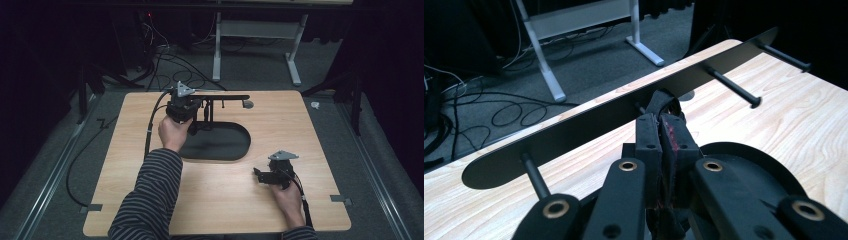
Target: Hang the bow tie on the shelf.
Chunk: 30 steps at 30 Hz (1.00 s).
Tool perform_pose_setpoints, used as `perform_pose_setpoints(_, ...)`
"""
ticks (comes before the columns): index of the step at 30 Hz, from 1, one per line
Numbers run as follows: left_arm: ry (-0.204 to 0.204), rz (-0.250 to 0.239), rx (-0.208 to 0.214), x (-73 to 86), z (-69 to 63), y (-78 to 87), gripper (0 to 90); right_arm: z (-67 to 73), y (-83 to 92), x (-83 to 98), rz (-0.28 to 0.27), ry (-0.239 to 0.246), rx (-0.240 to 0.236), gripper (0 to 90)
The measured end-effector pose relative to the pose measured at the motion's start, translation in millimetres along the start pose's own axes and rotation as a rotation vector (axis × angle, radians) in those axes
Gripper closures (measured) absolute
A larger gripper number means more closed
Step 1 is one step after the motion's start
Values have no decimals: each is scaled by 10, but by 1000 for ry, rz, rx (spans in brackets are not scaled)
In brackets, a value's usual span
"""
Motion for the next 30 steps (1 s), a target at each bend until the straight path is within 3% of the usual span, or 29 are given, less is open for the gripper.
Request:
perform_pose_setpoints(18,-15,36,-15,67,-10,-43,801,21,3,2,4,8,-13,205)
perform_pose_setpoints(22,-10,25,-16,67,-5,19,742,21,3,2,4,8,-12,205)
perform_pose_setpoints(30,-30,14,-12,84,-43,131,714,21,3,2,4,8,-13,205)
Point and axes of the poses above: each handheld gripper's, and its own axes: y roughly backward along the jaws, x roughly out of its underside, z roughly to its left, the point moved 4 cm from there along -y, roughly forward along the jaws, and after that the axes turned 4 degrees about -y, right-handed, at the moved point
